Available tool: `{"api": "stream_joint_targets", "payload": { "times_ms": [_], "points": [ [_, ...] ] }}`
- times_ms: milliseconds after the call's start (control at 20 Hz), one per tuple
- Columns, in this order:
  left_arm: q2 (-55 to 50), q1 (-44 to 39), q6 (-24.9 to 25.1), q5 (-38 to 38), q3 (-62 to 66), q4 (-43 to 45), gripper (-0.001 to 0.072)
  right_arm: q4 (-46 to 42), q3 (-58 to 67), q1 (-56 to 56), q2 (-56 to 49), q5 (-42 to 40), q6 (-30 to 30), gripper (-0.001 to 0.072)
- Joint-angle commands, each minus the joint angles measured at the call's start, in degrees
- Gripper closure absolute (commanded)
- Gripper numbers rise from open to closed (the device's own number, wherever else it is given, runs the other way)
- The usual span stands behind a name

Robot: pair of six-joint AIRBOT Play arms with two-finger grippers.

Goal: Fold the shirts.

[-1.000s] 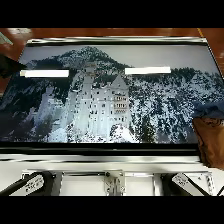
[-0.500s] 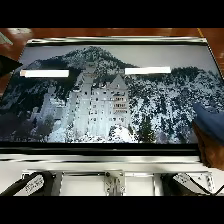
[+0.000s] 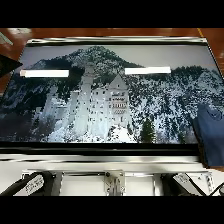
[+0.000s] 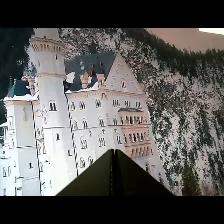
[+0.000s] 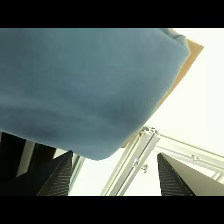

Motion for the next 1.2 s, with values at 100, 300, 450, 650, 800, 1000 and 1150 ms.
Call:
{"api": "stream_joint_targets", "payload": {
  "times_ms": [100, 300, 450, 650, 800, 1000, 1150],
  "points": [
    [-0.28, -4.39, -0.26, 3.65, 0.0, 7.69, 0.0672, 4.9, 9.27, 4.52, 8.92, -12.68, -0.72, 0.015],
    [-4.17, -24.83, -11.69, 1.62, 0.04, 40.5, 0.0672, 15.17, 10.36, 23.91, 16.35, -19.41, -5.62, 0.015],
    [-11.63, -37.64, -14.73, -4.22, 0.04, 47.65, 0.0254, 17.86, 8.35, 41.99, 14.05, -8.46, -2.23, 0.0141],
    [-18.93, -42.75, -19.32, -5.42, -0.15, 44.65, -0.0002, 17.29, 4.17, 55.39, 6.25, 0.26, 1.09, 0.0074],
    [-19.45, -42.34, -22.25, -5.35, -2.73, 43.5, -0.0002, 17.62, 3.1, 61.51, 2.93, -0.2, 1.92, 0.0075],
    [-18.91, -42.38, -22.29, -3.37, -5.88, 43.45, -0.0002, 19.54, 3.1, 65.81, 2.23, -2.23, 2.14, 0.0075],
    [-19.06, -42.4, -22.29, -0.72, -6.25, 43.47, -0.0002, 20.41, 3.1, 66.2, 2.23, -2.27, 2.14, 0.0075]
  ]
}}
